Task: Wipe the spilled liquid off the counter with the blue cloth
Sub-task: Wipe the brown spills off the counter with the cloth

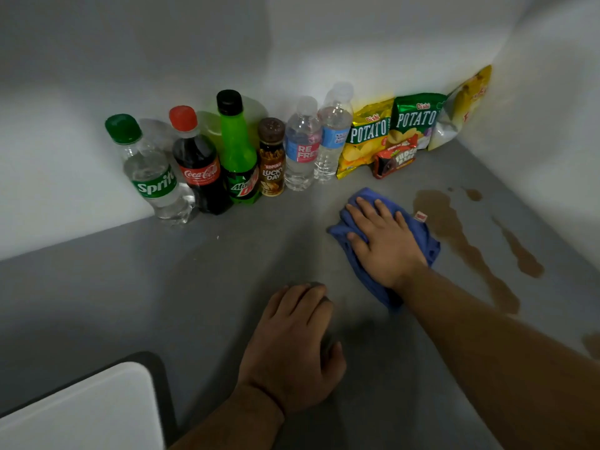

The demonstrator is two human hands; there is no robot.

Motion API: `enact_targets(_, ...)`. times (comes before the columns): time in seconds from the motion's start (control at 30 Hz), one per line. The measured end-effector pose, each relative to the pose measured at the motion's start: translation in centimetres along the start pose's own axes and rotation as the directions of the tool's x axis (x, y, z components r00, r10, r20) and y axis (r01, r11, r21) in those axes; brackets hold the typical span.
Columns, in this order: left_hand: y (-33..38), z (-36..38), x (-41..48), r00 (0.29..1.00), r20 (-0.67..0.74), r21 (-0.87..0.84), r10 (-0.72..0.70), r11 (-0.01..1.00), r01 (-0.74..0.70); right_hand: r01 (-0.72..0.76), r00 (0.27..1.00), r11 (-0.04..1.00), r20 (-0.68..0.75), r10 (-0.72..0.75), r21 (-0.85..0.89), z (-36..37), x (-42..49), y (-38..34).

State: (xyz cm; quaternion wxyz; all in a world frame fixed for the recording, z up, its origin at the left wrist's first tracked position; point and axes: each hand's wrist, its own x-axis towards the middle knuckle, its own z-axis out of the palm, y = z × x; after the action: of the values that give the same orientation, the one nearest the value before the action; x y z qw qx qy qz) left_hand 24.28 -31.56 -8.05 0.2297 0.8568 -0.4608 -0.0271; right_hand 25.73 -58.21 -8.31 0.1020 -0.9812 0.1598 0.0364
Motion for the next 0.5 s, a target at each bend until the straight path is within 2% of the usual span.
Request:
enact_targets(0.1, -0.1, 0.0, 0.1, 1.0, -0.01, 0.002, 0.002, 1.0, -0.002, 0.003, 1.0, 1.0, -0.007, -0.003, 0.008, 0.4, -2.1, -1.4)
enact_targets(0.2, -0.2, 0.2, 0.1, 1.0, -0.003, 0.019, 0.005, 1.0, -0.005, 0.035, 0.999, 0.999, -0.035, -0.034, 0.029, 1.3, -7.8, -1.8)
enact_targets(0.37, -0.2, 0.2, 0.0, 1.0, 0.017, 0.049, 0.006, 0.999, -0.007, 0.034, 0.999, 0.999, -0.026, -0.033, 0.022, 1.5, -15.7, 2.4)
enact_targets(0.5, -0.1, 0.0, -0.1, 0.999, 0.047, 0.078, 0.0, 0.997, -0.004, -0.123, 0.992, 0.992, -0.02, 0.123, 0.024, 0.4, -13.8, 3.1)
